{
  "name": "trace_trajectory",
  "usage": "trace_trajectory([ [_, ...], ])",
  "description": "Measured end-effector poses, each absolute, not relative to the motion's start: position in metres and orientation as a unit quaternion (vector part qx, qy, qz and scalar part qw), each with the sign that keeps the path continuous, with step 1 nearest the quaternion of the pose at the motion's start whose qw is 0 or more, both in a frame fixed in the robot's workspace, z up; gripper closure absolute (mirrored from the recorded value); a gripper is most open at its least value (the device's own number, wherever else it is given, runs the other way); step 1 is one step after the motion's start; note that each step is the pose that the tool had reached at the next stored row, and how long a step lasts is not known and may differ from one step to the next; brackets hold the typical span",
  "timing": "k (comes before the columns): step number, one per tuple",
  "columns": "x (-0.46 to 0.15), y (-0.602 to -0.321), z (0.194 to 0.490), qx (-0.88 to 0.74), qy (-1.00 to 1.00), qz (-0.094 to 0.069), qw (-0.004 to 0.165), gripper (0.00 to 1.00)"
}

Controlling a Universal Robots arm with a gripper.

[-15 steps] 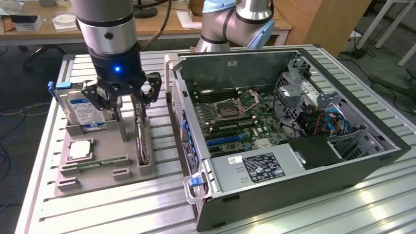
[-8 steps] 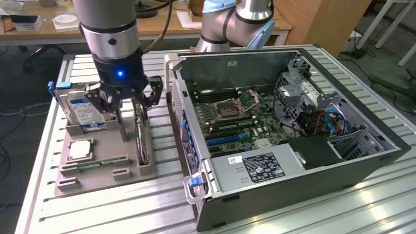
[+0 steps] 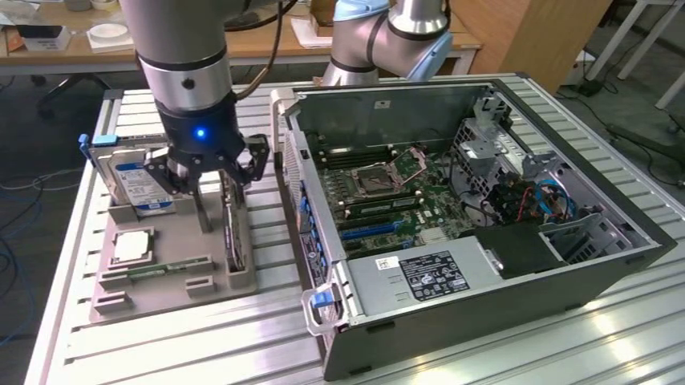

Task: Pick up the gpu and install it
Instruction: 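Pick up the gpu and move the gpu toward the slot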

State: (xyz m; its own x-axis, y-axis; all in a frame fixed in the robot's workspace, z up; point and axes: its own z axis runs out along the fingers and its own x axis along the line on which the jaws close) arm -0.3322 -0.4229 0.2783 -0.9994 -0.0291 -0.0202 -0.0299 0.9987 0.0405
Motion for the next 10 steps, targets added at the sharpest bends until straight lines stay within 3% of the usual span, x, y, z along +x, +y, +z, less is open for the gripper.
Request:
trace_trajectory([
  [10,-0.332,-0.423,0.260,-0.015,1.000,0.020,0.010,0.41],
])
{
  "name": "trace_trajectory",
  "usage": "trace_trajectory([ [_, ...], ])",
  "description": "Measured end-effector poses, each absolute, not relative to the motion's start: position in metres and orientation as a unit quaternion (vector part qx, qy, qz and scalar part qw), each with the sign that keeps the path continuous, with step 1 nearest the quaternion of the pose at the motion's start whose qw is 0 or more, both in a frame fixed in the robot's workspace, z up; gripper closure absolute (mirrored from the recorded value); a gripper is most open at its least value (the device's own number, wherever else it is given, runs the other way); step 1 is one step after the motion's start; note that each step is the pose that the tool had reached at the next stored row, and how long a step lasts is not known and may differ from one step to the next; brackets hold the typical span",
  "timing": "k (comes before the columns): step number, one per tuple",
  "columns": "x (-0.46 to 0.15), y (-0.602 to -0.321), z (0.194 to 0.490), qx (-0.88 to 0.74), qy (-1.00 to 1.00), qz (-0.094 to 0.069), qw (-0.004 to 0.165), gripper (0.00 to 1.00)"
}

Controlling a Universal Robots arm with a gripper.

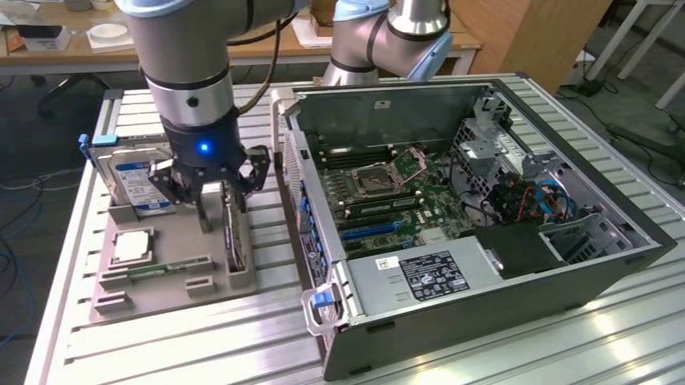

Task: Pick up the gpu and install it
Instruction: 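Pick up the gpu and move the gpu toward the slot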

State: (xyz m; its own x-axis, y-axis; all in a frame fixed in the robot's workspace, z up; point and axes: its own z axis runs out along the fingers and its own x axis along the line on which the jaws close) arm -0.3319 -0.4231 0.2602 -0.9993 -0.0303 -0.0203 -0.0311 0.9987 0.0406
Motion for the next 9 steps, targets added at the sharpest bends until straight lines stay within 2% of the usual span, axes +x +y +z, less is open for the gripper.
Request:
trace_trajectory([
  [9,-0.332,-0.426,0.245,-0.016,1.000,0.020,0.010,0.41],
])
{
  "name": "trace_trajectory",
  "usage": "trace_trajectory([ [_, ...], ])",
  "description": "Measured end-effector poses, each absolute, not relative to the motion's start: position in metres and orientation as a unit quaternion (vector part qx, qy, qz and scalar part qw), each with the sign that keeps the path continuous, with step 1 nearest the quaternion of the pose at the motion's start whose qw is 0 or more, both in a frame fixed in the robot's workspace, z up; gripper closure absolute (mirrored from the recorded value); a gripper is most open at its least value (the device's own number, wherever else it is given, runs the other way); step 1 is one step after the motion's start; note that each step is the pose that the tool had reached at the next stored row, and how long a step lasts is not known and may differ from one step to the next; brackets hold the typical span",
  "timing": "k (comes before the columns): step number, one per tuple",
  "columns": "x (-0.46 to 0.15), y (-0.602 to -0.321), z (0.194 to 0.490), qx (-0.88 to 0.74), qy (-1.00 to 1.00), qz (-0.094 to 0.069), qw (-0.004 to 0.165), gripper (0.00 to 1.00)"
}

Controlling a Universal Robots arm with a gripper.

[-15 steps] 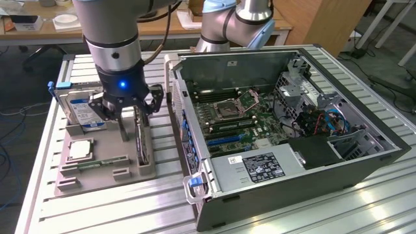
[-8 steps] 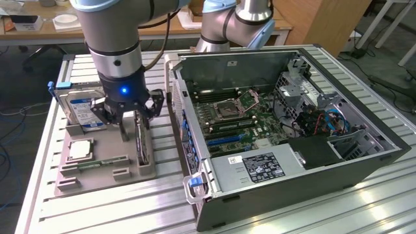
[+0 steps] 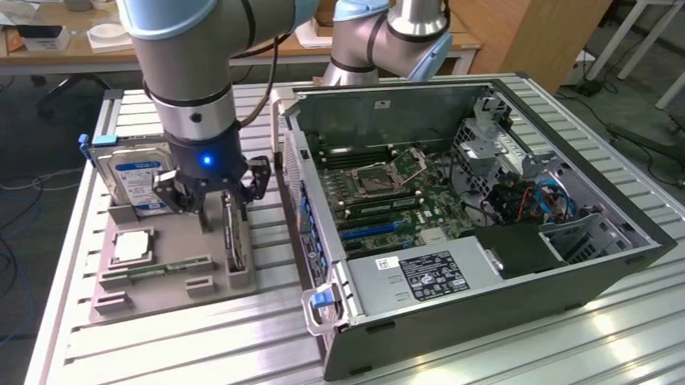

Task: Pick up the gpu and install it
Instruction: 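Pick up the gpu and move the gpu toward the slot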

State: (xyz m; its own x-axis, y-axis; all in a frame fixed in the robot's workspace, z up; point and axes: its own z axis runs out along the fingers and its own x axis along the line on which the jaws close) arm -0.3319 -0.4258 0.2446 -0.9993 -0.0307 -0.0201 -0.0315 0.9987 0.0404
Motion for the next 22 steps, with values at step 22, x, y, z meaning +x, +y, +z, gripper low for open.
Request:
trace_trajectory([
  [22,-0.326,-0.428,0.221,-0.011,1.000,0.020,0.010,0.41],
])
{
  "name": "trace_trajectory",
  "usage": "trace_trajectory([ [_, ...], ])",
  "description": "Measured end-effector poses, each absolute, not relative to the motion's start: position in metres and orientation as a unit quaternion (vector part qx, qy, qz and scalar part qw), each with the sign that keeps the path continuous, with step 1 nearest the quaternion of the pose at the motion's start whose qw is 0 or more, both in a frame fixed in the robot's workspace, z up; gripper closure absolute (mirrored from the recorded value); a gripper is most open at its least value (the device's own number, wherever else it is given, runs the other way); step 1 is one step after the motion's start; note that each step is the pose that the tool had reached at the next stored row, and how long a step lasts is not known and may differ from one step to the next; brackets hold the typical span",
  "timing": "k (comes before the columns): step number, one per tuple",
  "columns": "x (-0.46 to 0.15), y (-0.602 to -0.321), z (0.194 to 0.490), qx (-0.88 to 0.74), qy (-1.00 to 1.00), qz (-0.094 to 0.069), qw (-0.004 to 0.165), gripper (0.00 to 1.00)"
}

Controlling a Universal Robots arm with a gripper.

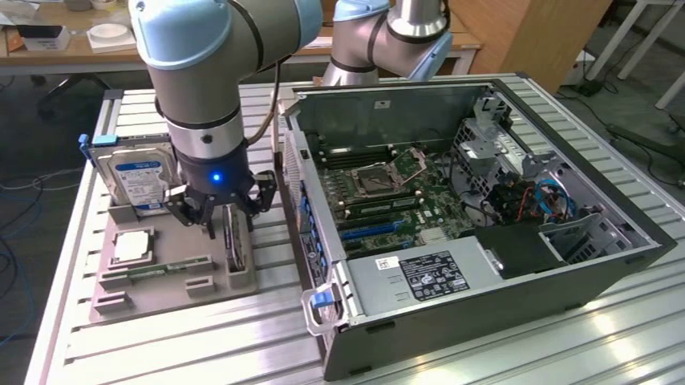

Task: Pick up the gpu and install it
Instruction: 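Pick up the gpu and move the gpu toward the slot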

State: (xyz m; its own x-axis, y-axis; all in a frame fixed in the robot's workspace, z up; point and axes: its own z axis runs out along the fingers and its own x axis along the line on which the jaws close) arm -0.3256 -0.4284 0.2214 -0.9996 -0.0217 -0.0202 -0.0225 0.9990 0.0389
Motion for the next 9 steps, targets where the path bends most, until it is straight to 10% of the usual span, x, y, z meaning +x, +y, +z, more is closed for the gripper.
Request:
trace_trajectory([
  [9,-0.3254,-0.4284,0.2213,-0.011,1.000,0.020,0.010,0.49],
])
